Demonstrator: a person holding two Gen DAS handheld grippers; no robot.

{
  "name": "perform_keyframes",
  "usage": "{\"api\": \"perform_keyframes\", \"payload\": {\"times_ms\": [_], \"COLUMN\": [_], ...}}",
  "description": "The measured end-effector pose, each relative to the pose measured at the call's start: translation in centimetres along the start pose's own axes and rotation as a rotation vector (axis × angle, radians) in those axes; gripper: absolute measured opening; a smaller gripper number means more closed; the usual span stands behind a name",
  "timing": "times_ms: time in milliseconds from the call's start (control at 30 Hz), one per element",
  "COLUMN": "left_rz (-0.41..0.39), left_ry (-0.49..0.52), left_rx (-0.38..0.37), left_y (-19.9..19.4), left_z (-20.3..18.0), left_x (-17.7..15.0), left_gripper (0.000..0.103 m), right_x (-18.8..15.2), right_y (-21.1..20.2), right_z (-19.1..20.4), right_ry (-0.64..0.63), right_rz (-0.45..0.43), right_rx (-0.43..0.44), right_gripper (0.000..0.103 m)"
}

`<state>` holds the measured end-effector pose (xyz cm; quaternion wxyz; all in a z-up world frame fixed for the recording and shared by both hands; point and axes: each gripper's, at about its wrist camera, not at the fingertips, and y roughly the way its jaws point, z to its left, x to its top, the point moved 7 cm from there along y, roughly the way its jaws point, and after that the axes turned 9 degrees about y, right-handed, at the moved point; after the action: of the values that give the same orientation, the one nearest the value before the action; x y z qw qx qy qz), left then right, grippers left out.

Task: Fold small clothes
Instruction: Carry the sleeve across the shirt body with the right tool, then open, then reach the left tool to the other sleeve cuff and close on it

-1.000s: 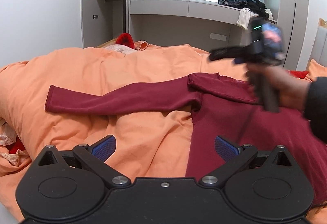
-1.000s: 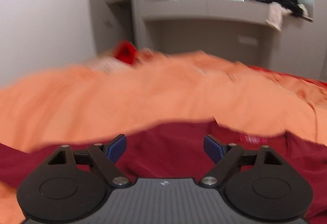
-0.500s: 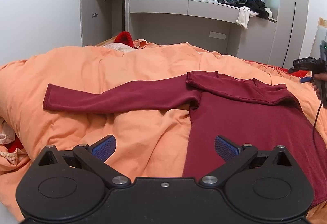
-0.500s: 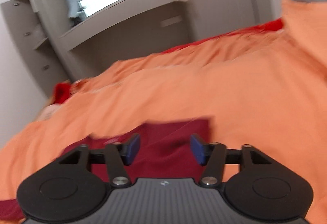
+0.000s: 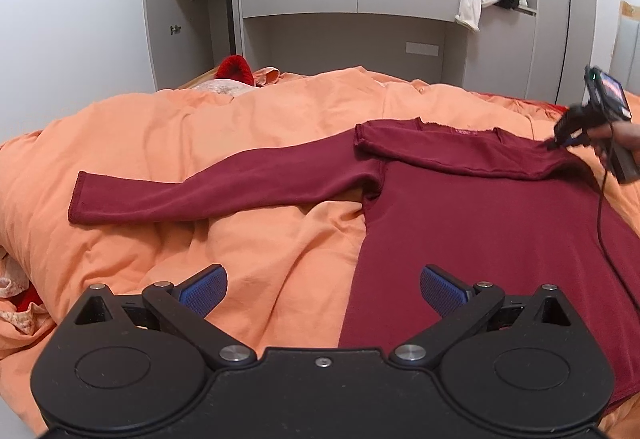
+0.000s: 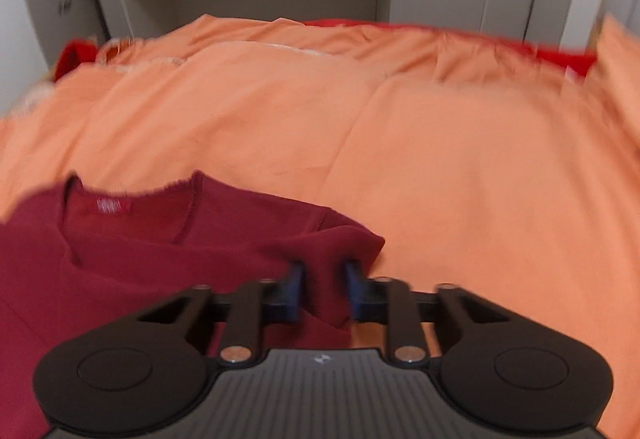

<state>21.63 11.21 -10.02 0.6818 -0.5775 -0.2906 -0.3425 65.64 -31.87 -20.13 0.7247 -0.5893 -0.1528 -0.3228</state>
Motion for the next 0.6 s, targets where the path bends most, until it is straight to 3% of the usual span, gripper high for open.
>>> {"api": "perform_keyframes", "payload": {"times_ms": [100,167,333,400,467,533,600], "left_rz": [0.019,0.023,0.023,0.027,0.021,0.012,0.008], "left_ry": [0.005,0.008,0.042,0.046,0.041,0.029,0.021], "left_rx": [0.006,0.004,-0.004,0.001,0.005,0.006,0.002], "left_y": [0.6,0.8,1.1,1.1,0.9,0.7,0.6], "left_z": [-0.3,-0.5,-1.6,-1.7,-1.5,-1.3,-1.3], "left_x": [-0.1,0.0,0.3,0.2,0.2,0.2,0.3], "left_gripper": [0.103,0.103,0.103,0.103,0.103,0.103,0.103], "right_x": [2.3,3.4,2.1,1.9,1.4,0.1,-0.8], "right_y": [-0.5,-0.3,2.0,1.3,-1.5,-4.8,-6.8], "right_z": [-0.9,-1.4,-1.9,-1.4,-0.5,0.8,2.1], "right_ry": [0.112,0.132,0.023,0.009,-0.083,-0.191,-0.229], "right_rz": [-0.049,-0.063,0.010,-0.048,-0.140,-0.204,-0.199], "right_rx": [0.087,0.082,-0.072,-0.083,-0.118,-0.105,-0.023], "right_gripper": [0.008,0.008,0.013,0.029,0.032,0.031,0.030]}}
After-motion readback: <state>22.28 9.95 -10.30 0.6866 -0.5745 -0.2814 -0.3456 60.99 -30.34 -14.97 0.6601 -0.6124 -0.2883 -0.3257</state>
